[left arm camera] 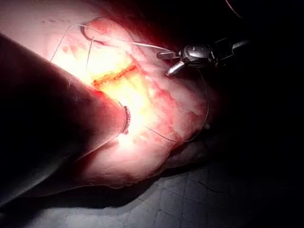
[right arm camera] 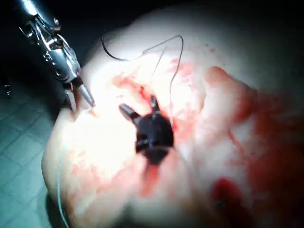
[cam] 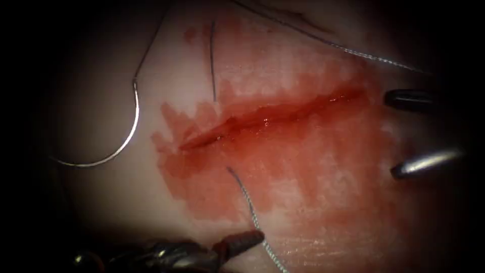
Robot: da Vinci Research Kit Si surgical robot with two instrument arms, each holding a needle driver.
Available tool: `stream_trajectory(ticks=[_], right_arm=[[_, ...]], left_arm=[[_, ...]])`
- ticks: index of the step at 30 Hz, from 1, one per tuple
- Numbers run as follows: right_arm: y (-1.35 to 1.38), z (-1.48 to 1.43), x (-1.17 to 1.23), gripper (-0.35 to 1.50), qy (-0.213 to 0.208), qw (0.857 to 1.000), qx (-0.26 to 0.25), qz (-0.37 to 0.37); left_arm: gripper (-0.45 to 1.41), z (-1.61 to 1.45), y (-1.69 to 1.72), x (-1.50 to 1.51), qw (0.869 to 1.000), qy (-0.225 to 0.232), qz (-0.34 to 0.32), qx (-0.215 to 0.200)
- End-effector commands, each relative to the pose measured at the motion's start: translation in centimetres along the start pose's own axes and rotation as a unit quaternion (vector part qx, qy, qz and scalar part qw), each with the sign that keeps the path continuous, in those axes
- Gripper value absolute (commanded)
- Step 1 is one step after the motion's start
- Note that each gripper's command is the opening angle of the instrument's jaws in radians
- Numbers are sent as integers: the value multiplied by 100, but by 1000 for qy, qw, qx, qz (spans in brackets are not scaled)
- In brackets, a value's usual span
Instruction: Wound Closure
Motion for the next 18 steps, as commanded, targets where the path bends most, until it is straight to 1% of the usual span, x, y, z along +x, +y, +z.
stream_trajectory(ticks=[1, 2, 6, 10, 14, 18], right_arm=[[0, 11, -2, 91, 2, 1000, 0, -1], [0, 12, -2, 91, 2, 1000, 0, -1], [1, 15, -7, 91, 1, 1000, -2, -4], [1, 17, -9, 91, 1, 1000, -3, -5], [-3, 24, -9, 91, 2, 1000, -3, -5], [-6, 30, -10, 91, 1, 1000, -1, -7]], left_arm=[[55, 8, -3, 3, 1000, -1, 2, 2], [56, 10, -4, 6, 1000, -3, 1, 1], [58, 14, -7, 17, 1000, 3, 1, 23], [57, 19, -4, 18, 1000, 1, 7, 25], [56, 32, -1, 19, 999, -5, 13, 29], [56, 38, 1, 27, 999, 4, 16, 31]])
